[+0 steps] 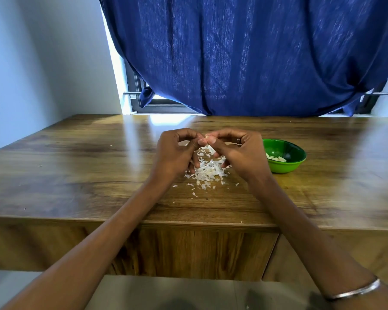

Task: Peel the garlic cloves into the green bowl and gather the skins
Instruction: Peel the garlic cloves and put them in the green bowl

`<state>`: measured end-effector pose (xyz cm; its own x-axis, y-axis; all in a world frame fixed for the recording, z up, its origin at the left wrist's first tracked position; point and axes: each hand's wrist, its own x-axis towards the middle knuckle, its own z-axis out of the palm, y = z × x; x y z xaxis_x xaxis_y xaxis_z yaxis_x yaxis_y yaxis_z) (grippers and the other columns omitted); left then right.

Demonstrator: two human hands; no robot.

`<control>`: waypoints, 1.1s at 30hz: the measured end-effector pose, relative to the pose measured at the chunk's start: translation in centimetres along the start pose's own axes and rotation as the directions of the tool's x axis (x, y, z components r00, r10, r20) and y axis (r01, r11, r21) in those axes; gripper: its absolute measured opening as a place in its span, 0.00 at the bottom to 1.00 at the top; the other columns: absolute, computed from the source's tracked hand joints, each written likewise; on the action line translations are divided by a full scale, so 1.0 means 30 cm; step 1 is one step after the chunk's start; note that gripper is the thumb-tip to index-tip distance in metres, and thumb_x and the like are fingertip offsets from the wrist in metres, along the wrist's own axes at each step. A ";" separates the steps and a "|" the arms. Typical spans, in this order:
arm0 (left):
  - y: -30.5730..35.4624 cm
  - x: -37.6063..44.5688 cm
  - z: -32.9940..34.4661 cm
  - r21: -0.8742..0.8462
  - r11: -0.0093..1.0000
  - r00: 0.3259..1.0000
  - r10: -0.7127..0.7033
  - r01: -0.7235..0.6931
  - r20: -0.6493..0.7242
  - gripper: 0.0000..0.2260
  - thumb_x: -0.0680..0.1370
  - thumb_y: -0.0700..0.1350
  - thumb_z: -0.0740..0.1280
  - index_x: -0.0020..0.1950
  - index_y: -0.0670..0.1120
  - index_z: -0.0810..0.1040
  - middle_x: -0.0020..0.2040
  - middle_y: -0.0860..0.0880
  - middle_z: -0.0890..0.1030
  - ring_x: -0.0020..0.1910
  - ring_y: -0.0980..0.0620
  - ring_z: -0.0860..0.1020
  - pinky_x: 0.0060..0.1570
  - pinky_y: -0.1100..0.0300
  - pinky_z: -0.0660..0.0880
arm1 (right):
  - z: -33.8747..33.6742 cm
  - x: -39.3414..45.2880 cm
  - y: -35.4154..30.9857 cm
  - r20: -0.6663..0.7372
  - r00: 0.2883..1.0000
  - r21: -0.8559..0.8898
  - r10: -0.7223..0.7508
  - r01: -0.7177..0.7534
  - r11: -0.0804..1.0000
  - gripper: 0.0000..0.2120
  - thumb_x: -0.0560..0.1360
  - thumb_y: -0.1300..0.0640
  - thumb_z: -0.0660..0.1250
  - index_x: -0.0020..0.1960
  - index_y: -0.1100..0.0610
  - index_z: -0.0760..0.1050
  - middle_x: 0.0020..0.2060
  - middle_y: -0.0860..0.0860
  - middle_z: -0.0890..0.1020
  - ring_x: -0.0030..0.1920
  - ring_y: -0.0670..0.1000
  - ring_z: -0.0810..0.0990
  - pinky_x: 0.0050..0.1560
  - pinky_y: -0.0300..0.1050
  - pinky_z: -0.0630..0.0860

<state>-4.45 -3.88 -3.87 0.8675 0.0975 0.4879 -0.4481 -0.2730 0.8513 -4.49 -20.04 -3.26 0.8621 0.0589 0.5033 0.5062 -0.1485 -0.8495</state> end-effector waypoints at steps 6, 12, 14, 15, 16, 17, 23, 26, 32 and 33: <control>0.011 -0.002 0.006 -0.111 0.994 1.000 -0.016 0.017 0.004 0.07 0.79 0.40 0.71 0.42 0.45 0.82 0.23 0.52 0.77 0.17 0.55 0.70 0.19 0.63 0.70 | -0.004 -0.004 -0.017 0.081 0.987 0.166 0.141 -0.153 0.974 0.04 0.76 0.59 0.73 0.50 0.56 0.83 0.42 0.46 0.86 0.35 0.42 0.81 0.30 0.38 0.77; 0.014 -0.002 0.001 -0.136 0.991 0.998 -0.011 0.018 0.055 0.06 0.80 0.39 0.71 0.43 0.45 0.81 0.30 0.53 0.81 0.19 0.56 0.71 0.20 0.62 0.71 | -0.004 -0.003 -0.024 0.130 0.972 0.197 0.198 -0.221 0.955 0.05 0.78 0.58 0.71 0.53 0.57 0.82 0.41 0.45 0.85 0.35 0.41 0.80 0.31 0.38 0.75; 0.017 -0.004 0.001 -0.124 0.992 0.997 -0.009 0.019 0.082 0.06 0.80 0.38 0.70 0.43 0.44 0.81 0.35 0.55 0.83 0.20 0.56 0.72 0.20 0.62 0.72 | -0.006 0.000 -0.024 0.136 0.967 0.226 0.215 -0.241 0.944 0.04 0.78 0.58 0.70 0.53 0.56 0.81 0.41 0.46 0.84 0.34 0.41 0.79 0.31 0.37 0.74; 0.017 -0.006 0.002 -0.120 0.993 0.996 -0.006 0.017 0.089 0.06 0.81 0.38 0.69 0.43 0.44 0.80 0.37 0.55 0.84 0.20 0.56 0.73 0.20 0.62 0.72 | -0.007 0.001 -0.024 0.139 0.964 0.239 0.226 -0.254 0.937 0.04 0.79 0.58 0.70 0.53 0.55 0.81 0.40 0.45 0.84 0.34 0.40 0.79 0.31 0.37 0.74; 0.015 -0.007 0.001 -0.116 0.993 0.996 -0.003 0.013 0.085 0.06 0.81 0.38 0.70 0.43 0.44 0.80 0.38 0.54 0.84 0.20 0.55 0.73 0.20 0.62 0.71 | -0.007 0.002 -0.024 0.139 0.962 0.252 0.237 -0.266 0.931 0.05 0.79 0.58 0.70 0.53 0.55 0.81 0.39 0.45 0.84 0.34 0.40 0.79 0.31 0.37 0.74; 0.012 -0.007 0.000 -0.112 0.994 0.998 -0.002 0.009 0.068 0.06 0.80 0.38 0.70 0.44 0.43 0.80 0.41 0.53 0.84 0.21 0.54 0.74 0.20 0.62 0.71 | -0.007 0.003 -0.023 0.137 0.959 0.264 0.246 -0.275 0.925 0.05 0.79 0.58 0.70 0.53 0.55 0.81 0.39 0.45 0.84 0.34 0.41 0.79 0.30 0.37 0.74; -0.013 -0.001 -0.012 0.059 0.998 1.000 0.010 -0.010 -0.013 0.03 0.81 0.40 0.71 0.49 0.44 0.84 0.51 0.48 0.86 0.24 0.50 0.80 0.22 0.58 0.74 | -0.006 0.008 -0.015 0.092 0.954 0.305 0.284 -0.299 0.904 0.07 0.78 0.57 0.71 0.55 0.56 0.82 0.42 0.48 0.86 0.35 0.44 0.80 0.30 0.38 0.74; -0.026 -0.004 -0.003 0.233 0.965 0.992 0.127 -0.118 -0.026 0.04 0.79 0.40 0.72 0.49 0.47 0.87 0.52 0.51 0.86 0.27 0.55 0.82 0.29 0.55 0.79 | -0.008 0.007 -0.020 0.076 0.952 0.325 0.295 -0.303 0.896 0.09 0.78 0.57 0.71 0.57 0.57 0.81 0.42 0.47 0.86 0.33 0.42 0.79 0.30 0.38 0.74; -0.048 -0.003 -0.007 0.516 0.797 0.936 0.352 -0.314 0.026 0.05 0.70 0.46 0.82 0.42 0.48 0.89 0.46 0.56 0.85 0.33 0.66 0.74 0.44 0.55 0.79 | -0.013 -0.009 -0.033 0.042 0.974 0.270 0.221 -0.224 0.937 0.07 0.77 0.59 0.72 0.55 0.56 0.84 0.42 0.48 0.87 0.33 0.43 0.78 0.30 0.38 0.73; -0.048 -0.002 -0.010 0.516 0.798 0.935 0.355 -0.310 0.012 0.07 0.68 0.48 0.83 0.40 0.48 0.88 0.45 0.57 0.84 0.34 0.64 0.75 0.44 0.54 0.79 | -0.023 -0.010 -0.039 0.022 0.978 0.227 0.209 -0.208 0.951 0.07 0.76 0.59 0.73 0.54 0.56 0.84 0.42 0.49 0.87 0.33 0.44 0.79 0.30 0.38 0.74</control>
<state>-3.92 -3.20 -5.05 0.6542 -0.0175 0.7561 -0.5152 -0.7422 0.4287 -5.36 -20.57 -2.30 0.9490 0.0483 0.3114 0.3078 0.0707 -0.9488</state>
